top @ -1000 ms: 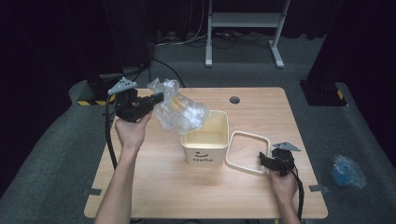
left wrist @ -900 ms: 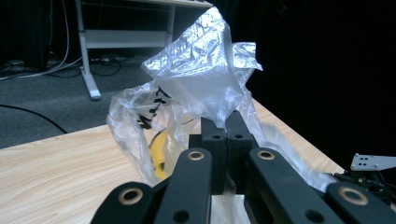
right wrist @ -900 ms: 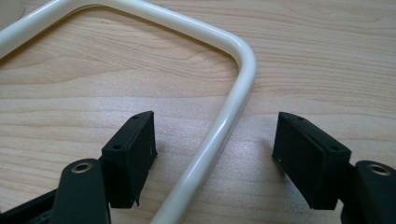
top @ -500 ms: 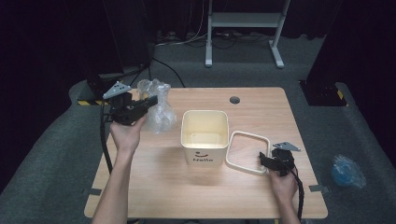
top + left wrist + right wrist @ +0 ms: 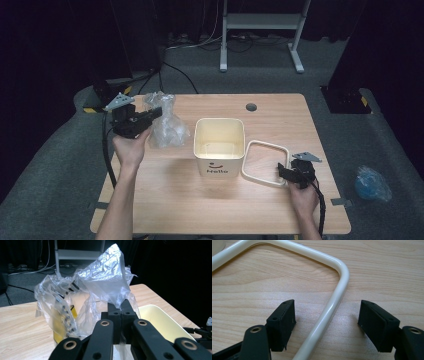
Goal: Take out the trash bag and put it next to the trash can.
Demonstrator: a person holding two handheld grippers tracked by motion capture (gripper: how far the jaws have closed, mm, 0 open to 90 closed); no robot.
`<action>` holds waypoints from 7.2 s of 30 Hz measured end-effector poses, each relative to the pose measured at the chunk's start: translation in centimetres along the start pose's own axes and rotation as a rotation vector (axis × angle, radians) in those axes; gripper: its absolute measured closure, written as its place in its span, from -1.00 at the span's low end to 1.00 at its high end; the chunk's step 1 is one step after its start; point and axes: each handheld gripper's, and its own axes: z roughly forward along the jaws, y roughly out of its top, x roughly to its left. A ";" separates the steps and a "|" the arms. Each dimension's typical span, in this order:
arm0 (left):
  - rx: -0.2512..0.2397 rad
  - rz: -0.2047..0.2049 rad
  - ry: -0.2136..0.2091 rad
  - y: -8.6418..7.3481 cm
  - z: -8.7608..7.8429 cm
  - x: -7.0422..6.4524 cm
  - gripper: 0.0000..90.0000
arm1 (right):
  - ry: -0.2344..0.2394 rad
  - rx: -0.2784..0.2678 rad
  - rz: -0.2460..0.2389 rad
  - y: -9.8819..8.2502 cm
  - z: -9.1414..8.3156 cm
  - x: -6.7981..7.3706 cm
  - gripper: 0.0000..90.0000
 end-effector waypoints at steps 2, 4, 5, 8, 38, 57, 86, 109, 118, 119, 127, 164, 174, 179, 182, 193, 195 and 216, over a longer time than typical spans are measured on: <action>0.004 0.000 0.005 -0.2 0.0 0.2 0.99 | 0.000 0.001 0.002 0.0 0.0 0.0 -0.35; 0.005 -0.003 0.006 -0.4 0.0 0.4 0.99 | 0.000 0.001 0.002 0.0 0.0 0.0 -0.35; 0.004 -0.005 0.006 -0.4 -0.1 0.4 0.99 | 0.000 0.001 0.002 0.0 0.0 0.0 -0.34; 0.013 0.006 0.015 -0.6 -0.1 0.7 0.99 | 0.000 0.000 0.000 0.0 0.0 0.0 -0.35; 0.036 0.012 0.035 -2.2 0.0 2.0 0.99 | 0.000 0.000 0.001 0.0 0.0 0.0 -0.35; 0.084 0.034 0.045 -3.4 1.5 2.1 0.98 | 0.000 0.001 0.002 0.0 0.0 0.0 -0.34; 0.105 0.069 0.052 -3.8 3.8 2.0 0.98 | 0.001 0.001 0.002 0.0 0.0 0.0 -0.35; 0.091 0.055 0.078 -4.7 5.7 2.4 0.98 | 0.000 0.000 -0.001 0.0 0.0 0.0 -0.35; 0.095 0.059 0.089 -5.0 6.5 2.5 0.98 | 0.001 0.002 0.002 0.0 0.0 0.0 -0.35; 0.095 0.058 0.090 -5.0 6.6 2.5 0.98 | 0.001 0.001 0.002 0.0 0.0 0.0 -0.35; 0.130 0.073 0.092 -5.3 7.2 2.7 0.97 | 0.001 0.001 0.002 0.0 0.0 0.0 -0.35; 0.167 0.075 0.063 -5.9 6.3 2.2 0.00 | 0.003 0.000 -0.005 0.0 0.0 0.0 -0.36; 0.150 0.046 0.048 -6.6 5.3 2.4 -0.22 | 0.004 -0.001 -0.006 0.0 0.0 0.0 -0.36; 0.147 0.045 0.040 -6.9 4.8 2.3 -0.29 | 0.003 0.000 -0.005 0.0 0.0 0.0 -0.36; 0.145 0.036 0.031 -7.1 4.5 2.3 -0.32 | 0.003 -0.001 -0.007 0.0 0.0 0.0 -0.36; 0.143 0.055 0.036 -7.2 3.7 1.9 -0.40 | 0.004 -0.001 -0.006 0.0 0.0 0.0 -0.36; 0.149 0.061 0.037 -7.2 3.6 1.8 -0.44 | 0.003 0.000 -0.006 0.0 0.0 0.0 -0.36; 0.150 0.048 0.024 -9.0 1.8 2.4 -0.50 | 0.004 -0.001 -0.006 0.0 0.0 0.0 -0.36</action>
